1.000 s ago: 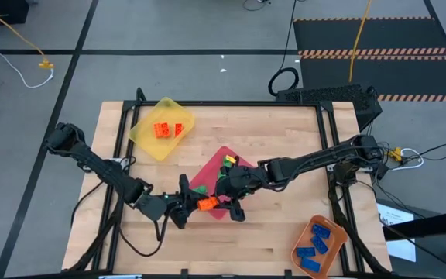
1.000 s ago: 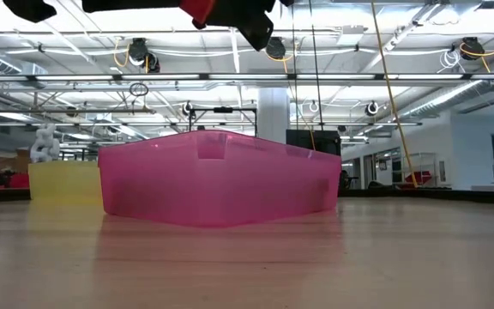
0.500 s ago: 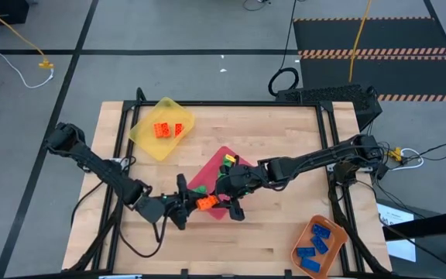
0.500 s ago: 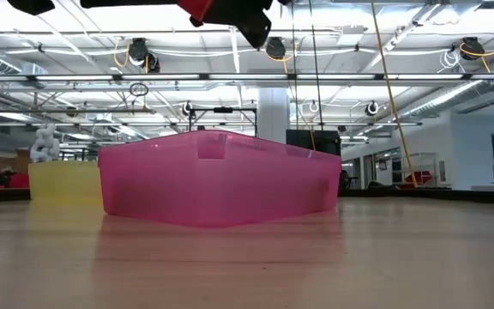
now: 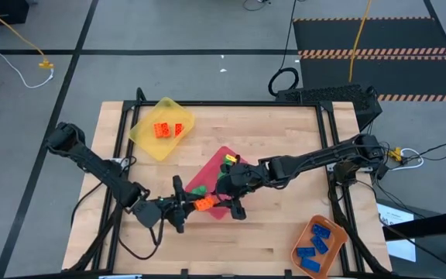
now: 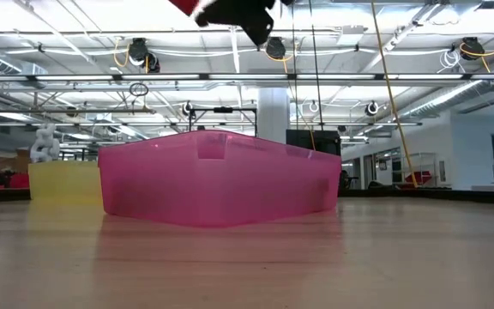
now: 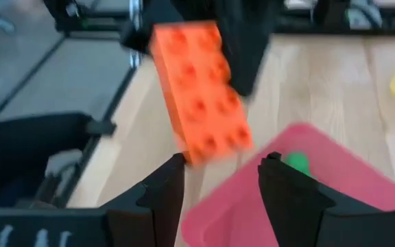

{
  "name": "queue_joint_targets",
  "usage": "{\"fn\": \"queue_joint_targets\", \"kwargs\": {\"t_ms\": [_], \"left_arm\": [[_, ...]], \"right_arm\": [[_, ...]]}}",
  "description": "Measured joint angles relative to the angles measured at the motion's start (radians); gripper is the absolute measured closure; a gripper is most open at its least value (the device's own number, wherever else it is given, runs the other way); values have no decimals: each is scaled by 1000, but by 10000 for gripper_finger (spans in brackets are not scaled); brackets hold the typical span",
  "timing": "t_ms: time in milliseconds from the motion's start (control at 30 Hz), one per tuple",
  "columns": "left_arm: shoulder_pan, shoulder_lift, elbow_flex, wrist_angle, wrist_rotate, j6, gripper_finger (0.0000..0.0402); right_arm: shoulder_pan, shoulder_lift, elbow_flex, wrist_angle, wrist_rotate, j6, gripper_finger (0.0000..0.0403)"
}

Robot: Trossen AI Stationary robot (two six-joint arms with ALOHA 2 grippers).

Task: Sort & place blocks by color
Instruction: Put the orange game piece into the yellow bin

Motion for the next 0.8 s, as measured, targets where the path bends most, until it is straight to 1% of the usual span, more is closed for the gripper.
{"fn": "queue_joint_targets", "kwargs": {"t_ms": [133,233,333,400,467,500,633,700,733,800], "left_arm": [[-27,-3,3,12,9,25,328],[-35,-2,3,16,-4,61,328],[-38,-2,3,11,-66,70,328],[-38,-9,2,-23,-144,29,328],[-24,-40,2,-93,-219,-81,328],[-8,-63,2,-153,-238,-158,328],[113,-199,1,-511,-246,-530,328],[204,-275,2,-668,-201,-658,328],[258,-312,1,-743,-159,-710,328],[393,-376,1,-857,-43,-786,328]], "right_arm": [[-3,3,-5,-78,31,2,230],[-4,2,-5,-90,42,0,214],[-3,0,-1,-124,71,-2,180],[-3,1,-2,-169,95,2,156],[-1,2,-3,-209,118,4,134],[-1,2,-3,-226,130,9,125],[-2,1,-3,-269,156,42,107],[2,1,-3,-270,157,49,106],[5,1,-3,-271,156,49,107],[13,1,-3,-274,155,44,112]]}}
